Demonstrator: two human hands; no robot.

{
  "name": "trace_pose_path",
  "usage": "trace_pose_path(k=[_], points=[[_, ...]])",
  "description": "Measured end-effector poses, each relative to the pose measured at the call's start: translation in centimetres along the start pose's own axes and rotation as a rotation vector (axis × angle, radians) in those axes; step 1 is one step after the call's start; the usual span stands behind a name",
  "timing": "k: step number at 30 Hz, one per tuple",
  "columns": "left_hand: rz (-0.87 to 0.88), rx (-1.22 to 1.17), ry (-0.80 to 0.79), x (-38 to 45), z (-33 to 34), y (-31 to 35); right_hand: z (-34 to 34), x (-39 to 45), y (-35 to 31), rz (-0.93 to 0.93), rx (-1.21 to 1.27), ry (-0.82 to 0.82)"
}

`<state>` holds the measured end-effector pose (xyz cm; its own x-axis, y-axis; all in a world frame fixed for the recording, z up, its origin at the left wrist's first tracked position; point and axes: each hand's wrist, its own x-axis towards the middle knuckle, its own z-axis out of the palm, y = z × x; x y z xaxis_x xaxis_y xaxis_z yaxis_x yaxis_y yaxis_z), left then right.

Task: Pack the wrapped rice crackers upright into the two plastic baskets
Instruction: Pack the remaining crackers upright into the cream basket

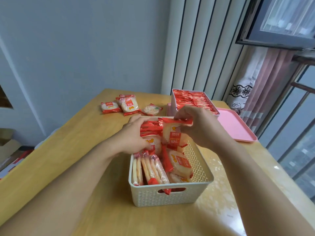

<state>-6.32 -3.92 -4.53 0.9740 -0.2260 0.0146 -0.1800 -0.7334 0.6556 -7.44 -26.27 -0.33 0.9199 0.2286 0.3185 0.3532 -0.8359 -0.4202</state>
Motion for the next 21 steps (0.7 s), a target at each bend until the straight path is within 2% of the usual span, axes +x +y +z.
trace_pose_path(k=[6,10,13,15,17,21], points=[[-0.015,-0.063,0.023,0.9,1.1,0.6,1.1,0.7,0.7,-0.027,-0.289,-0.041],[-0.002,-0.017,-0.002,1.4,1.3,0.3,2.4,0.8,0.9,-0.099,-0.439,-0.152],[0.027,-0.024,-0.039,1.6,0.8,-0.3,1.7,0.5,0.7,-0.120,-0.461,-0.177],[0.038,-0.061,-0.065,1.5,0.6,-0.5,0.4,0.1,0.2,-0.131,-0.376,-0.202],[0.024,-0.094,-0.073,1.3,0.5,-0.4,-0.9,-0.8,-0.7,-0.149,-0.264,-0.287],[0.026,-0.133,-0.060,1.3,0.5,-0.3,-0.7,-2.2,-2.2,-0.204,-0.330,-0.501]])
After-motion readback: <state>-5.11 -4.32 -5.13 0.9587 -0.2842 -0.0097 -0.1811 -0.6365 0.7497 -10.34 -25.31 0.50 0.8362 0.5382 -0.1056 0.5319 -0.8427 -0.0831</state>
